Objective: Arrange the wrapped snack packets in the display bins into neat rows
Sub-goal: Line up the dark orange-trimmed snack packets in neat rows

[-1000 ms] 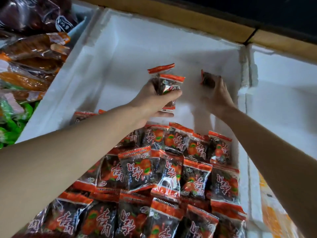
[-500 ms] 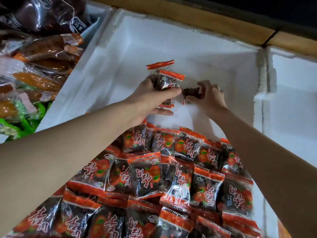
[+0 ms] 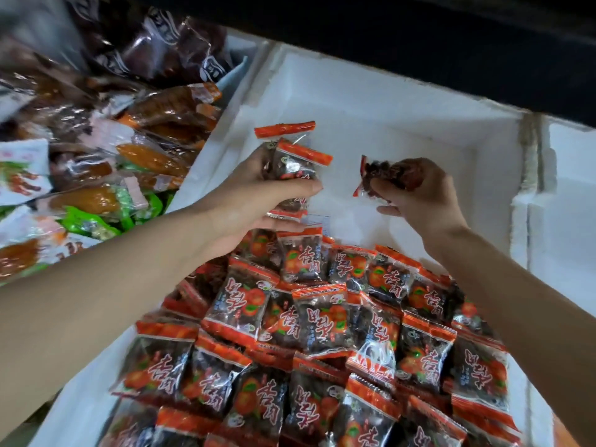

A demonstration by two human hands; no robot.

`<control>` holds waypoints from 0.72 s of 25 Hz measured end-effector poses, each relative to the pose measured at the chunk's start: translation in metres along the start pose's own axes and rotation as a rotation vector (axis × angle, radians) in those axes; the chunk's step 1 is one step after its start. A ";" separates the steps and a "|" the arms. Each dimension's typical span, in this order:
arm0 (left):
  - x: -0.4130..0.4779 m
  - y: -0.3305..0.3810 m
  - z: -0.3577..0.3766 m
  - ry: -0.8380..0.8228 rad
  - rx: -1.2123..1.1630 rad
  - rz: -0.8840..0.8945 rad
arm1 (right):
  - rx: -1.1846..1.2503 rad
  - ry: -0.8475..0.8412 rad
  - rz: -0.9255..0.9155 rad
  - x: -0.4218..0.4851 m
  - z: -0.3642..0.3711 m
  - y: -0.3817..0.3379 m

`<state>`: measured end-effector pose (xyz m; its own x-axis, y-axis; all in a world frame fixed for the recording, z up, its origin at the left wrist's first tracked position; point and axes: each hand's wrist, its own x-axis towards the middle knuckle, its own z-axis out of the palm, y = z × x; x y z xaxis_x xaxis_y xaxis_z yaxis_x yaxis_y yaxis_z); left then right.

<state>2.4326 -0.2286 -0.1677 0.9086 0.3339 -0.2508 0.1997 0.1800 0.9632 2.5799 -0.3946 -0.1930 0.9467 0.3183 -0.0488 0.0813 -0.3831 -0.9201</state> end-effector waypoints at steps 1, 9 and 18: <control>-0.008 0.002 -0.010 0.022 0.002 0.016 | -0.020 -0.038 -0.043 -0.010 0.006 -0.009; -0.061 0.009 -0.087 0.161 0.040 0.030 | -0.430 -0.383 -0.357 -0.052 0.097 -0.053; -0.082 -0.006 -0.115 0.176 0.002 -0.034 | -0.661 -0.755 -0.248 -0.045 0.140 -0.054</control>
<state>2.3151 -0.1507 -0.1638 0.8230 0.4849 -0.2960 0.2297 0.1924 0.9540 2.4897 -0.2670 -0.1953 0.4565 0.8272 -0.3275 0.6186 -0.5597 -0.5515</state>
